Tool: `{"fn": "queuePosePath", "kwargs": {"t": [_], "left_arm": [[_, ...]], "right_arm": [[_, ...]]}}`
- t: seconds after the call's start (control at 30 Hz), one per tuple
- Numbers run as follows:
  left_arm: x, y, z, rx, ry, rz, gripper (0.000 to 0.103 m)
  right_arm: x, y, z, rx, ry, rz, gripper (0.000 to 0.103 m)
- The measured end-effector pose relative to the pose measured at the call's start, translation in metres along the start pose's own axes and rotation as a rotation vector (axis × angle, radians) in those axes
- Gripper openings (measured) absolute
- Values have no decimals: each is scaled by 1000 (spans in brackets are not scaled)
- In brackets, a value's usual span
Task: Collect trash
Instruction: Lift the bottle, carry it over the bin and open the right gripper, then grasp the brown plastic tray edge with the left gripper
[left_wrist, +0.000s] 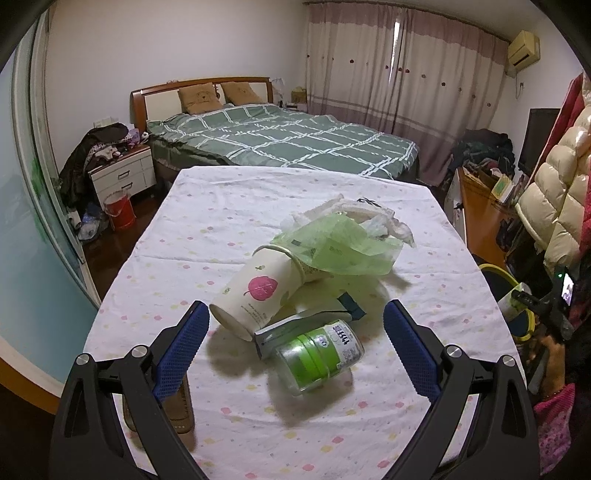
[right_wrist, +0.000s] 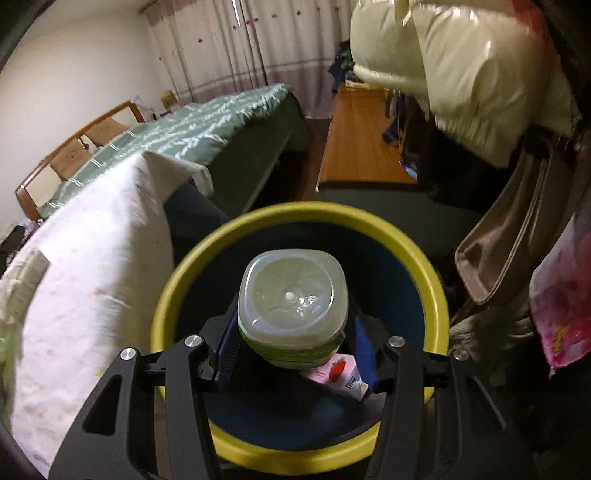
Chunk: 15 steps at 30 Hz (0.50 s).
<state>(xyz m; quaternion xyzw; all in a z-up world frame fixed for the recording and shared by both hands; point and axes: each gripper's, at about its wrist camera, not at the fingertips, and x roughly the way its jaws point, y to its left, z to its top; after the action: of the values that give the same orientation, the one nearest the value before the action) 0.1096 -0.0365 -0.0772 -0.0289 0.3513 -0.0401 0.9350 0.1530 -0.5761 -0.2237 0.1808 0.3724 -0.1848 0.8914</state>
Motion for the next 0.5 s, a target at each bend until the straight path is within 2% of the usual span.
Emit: {"fn": "queuePosePath", "kwargs": {"t": [0.3,0.5], "left_arm": [[4,0,-1,5,11,3,94],[-1,11,-9,9,15,43,94]], "right_arm": [[-27,5,5,-18,-53,-10,60],[-59,18,0,-47,-108,-1,65]]}}
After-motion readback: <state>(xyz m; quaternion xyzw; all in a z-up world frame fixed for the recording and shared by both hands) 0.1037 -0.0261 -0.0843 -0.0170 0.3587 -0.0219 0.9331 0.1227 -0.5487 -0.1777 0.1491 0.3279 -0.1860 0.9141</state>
